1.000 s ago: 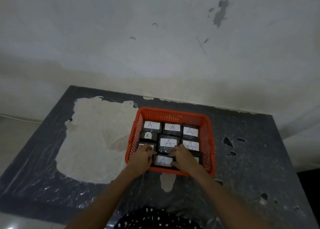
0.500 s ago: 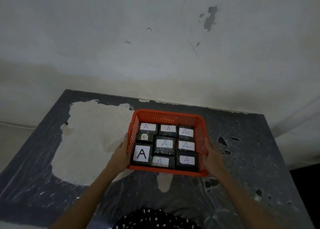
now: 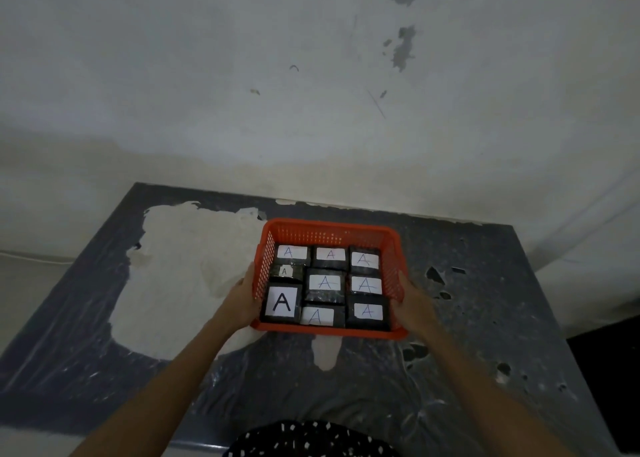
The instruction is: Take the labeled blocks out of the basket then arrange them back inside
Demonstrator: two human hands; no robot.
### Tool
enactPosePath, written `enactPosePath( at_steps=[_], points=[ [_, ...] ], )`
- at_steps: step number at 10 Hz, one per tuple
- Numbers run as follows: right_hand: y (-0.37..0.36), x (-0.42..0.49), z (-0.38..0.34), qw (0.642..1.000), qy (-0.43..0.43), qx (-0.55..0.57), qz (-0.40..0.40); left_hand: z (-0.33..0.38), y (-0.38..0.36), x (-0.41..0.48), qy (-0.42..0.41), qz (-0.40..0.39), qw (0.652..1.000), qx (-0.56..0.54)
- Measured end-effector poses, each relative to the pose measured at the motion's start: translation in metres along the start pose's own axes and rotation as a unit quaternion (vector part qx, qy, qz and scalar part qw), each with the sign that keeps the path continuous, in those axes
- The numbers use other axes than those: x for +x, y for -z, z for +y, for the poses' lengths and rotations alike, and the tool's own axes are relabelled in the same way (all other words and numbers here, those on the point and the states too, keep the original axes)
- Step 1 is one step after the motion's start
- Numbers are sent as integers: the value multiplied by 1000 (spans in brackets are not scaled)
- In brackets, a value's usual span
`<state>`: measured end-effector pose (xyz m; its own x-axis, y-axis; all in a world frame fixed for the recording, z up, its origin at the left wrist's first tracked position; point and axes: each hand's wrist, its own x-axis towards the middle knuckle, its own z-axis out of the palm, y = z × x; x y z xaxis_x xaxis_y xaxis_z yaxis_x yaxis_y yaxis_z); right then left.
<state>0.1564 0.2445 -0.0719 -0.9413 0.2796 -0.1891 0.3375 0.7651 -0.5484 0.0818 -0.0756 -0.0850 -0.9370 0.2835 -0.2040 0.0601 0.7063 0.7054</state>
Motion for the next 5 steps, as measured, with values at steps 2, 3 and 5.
enactPosePath(
  at_steps=[2, 3, 5],
  points=[
    [47, 10, -37, 1000, -9, -17, 14, 39, 43, 30, 74, 15, 990, 116],
    [83, 24, -59, 998, 9, -45, 36, 70, 76, 48, 16, 41, 989, 145],
    [160, 40, -116, 987, 82, -78, 110, 136, 143, 65, -62, 96, 979, 166]
  ],
)
